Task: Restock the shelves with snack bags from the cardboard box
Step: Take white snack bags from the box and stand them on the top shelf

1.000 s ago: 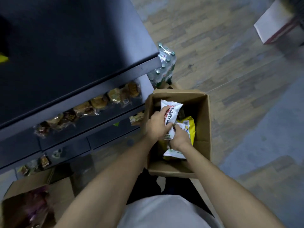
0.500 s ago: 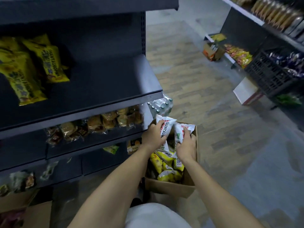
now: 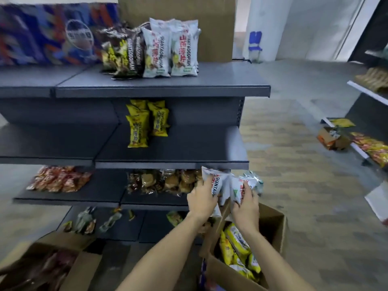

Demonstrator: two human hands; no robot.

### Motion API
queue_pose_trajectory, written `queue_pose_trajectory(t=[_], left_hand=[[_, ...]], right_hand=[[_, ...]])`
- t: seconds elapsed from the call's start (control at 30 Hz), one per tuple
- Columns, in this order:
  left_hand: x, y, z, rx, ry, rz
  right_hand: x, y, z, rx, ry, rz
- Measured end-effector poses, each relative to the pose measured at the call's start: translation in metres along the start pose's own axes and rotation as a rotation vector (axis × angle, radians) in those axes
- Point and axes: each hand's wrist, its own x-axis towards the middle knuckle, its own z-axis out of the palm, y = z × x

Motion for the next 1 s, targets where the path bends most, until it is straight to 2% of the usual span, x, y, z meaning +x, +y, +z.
queue_pose_trajectory(t=[0.17, 0.33, 0.4, 0.57, 0.7, 0.83, 1.0], left_hand=[[0.033, -0.008, -0.079, -0.038, 0.220, -0.002], [0.073, -0.011, -0.192, -0.031, 0.562, 0.178], [0.090, -0.016, -0.232, -0.047, 0.646, 0.223], [0.134, -0.028, -0.299, -0.060, 0.725, 0.268], [0.166, -0.029, -0.329, -0.029, 0.748, 0.282], [0.192, -0.031, -0.337, -0.009, 0.798, 0.266], [0.220, -0.036, -0.324, 0.050, 0.786, 0.178]], right_hand=[[0.016, -0.094, 0.011, 0.140, 0.126, -0.250], [0.033, -0.207, -0.001, 0.277, 0.318, -0.510], [0.040, -0.250, -0.006, 0.304, 0.371, -0.587], [0.063, -0.332, -0.007, 0.321, 0.405, -0.678], [0.087, -0.371, -0.004, 0.287, 0.414, -0.673], [0.111, -0.388, 0.002, 0.241, 0.387, -0.693], [0.142, -0.387, 0.015, 0.182, 0.356, -0.703]])
